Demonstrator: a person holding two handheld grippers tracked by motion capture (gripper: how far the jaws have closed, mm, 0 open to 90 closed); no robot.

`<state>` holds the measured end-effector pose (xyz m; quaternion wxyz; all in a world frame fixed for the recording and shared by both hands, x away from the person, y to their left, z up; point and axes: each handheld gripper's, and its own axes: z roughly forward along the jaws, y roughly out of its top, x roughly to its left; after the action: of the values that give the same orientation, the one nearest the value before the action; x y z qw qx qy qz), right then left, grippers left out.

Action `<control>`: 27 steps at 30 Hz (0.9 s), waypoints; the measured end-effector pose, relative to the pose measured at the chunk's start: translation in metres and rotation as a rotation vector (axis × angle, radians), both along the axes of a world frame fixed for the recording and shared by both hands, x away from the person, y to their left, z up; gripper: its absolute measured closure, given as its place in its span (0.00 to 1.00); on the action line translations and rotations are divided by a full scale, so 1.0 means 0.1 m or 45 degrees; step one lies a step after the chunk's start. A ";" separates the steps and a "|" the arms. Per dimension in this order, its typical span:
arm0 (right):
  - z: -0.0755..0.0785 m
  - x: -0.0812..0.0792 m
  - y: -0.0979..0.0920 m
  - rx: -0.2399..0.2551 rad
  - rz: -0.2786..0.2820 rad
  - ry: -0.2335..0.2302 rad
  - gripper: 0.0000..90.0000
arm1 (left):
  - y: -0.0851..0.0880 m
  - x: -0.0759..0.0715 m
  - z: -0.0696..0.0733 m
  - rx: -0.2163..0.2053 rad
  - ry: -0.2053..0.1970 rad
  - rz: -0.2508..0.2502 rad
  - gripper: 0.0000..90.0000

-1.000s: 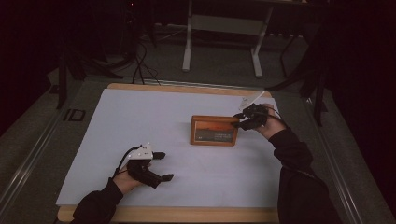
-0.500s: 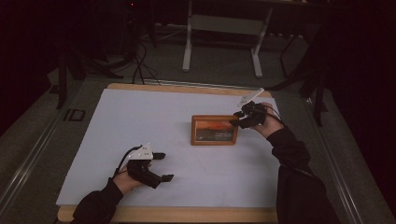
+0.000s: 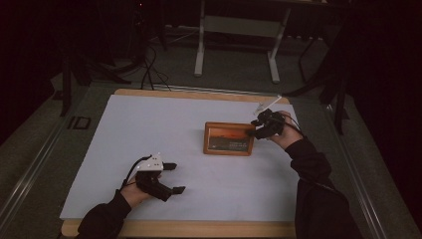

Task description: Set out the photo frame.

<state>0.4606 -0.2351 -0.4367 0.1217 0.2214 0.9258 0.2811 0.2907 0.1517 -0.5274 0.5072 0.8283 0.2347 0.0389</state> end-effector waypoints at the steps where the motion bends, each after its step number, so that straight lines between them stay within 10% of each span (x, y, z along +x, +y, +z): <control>1: 0.00 0.00 0.00 0.003 -0.003 -0.002 0.51 | 0.00 0.00 0.00 -0.001 -0.001 0.001 0.09; 13: 0.00 -0.20 -0.12 0.119 -0.051 -0.041 0.17 | -0.01 -0.02 0.00 0.007 -0.016 -0.010 0.09; 27: -0.29 -0.62 -0.35 0.236 -0.123 -0.082 0.14 | -0.03 -0.04 0.00 0.009 -0.024 -0.016 0.09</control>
<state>0.3988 -0.2705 -0.4661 0.1438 0.2668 0.8797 0.3663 0.2872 0.1488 -0.5271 0.5065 0.8312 0.2247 0.0444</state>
